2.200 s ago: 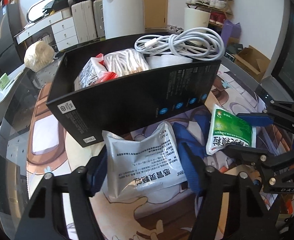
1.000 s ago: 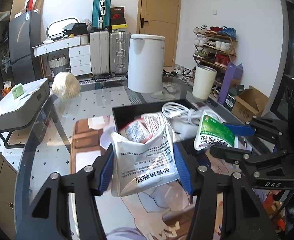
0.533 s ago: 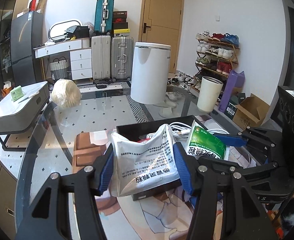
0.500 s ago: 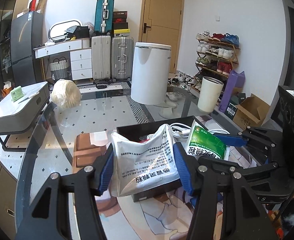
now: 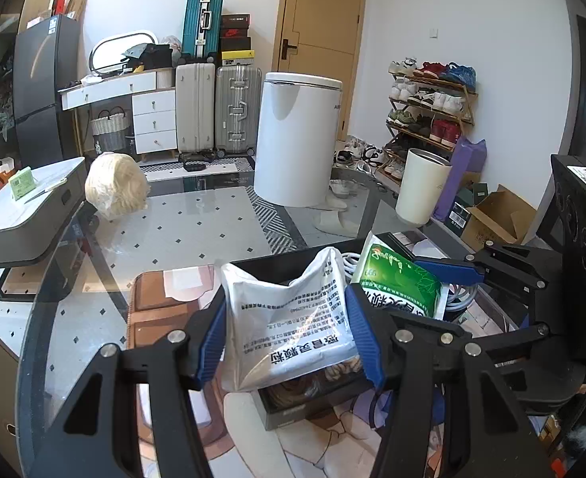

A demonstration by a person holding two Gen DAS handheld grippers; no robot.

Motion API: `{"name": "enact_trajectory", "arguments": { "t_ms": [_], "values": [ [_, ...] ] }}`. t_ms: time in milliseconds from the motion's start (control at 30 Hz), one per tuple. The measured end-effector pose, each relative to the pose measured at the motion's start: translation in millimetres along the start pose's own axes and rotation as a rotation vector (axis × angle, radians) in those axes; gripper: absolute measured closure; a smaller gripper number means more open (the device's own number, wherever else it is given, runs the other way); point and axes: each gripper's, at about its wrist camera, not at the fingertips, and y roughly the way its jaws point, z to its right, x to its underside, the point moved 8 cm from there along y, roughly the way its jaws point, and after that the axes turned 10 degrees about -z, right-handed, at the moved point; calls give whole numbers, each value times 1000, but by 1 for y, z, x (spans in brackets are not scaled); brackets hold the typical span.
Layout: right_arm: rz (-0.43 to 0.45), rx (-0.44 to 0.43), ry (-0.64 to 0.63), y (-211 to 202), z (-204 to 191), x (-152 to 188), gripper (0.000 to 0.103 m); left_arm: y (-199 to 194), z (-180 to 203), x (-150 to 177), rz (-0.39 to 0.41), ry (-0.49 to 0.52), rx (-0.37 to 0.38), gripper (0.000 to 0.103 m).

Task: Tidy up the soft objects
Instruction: 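Lower the white sachet into the box with the left tool while the right tool lowers the green sachet in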

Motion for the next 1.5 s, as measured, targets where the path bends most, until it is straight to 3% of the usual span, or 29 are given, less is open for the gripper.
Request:
{"name": "enact_trajectory", "arguments": {
  "t_ms": [267,533,767,1167,1400,1467,1500],
  "values": [
    [-57,49,-68,8,0,-4,53,14,2,-1,-22,6,14,47],
    [-65,34,-113,8,-9,-9,52,17,0,-6,-18,0,17,47],
    [-58,56,-133,14,-9,-13,30,15,-2,-4,-17,-3,17,47],
    [6,109,-93,-17,8,-1,20,24,11,-8,-25,29,34,45],
    [13,111,-77,-24,12,8,19,30,22,-3,-55,50,48,31],
    [15,107,-70,-25,12,11,19,27,20,-1,-65,41,45,17],
    [16,107,-65,-26,13,12,19,25,19,0,-64,35,41,16]
  ]
}}
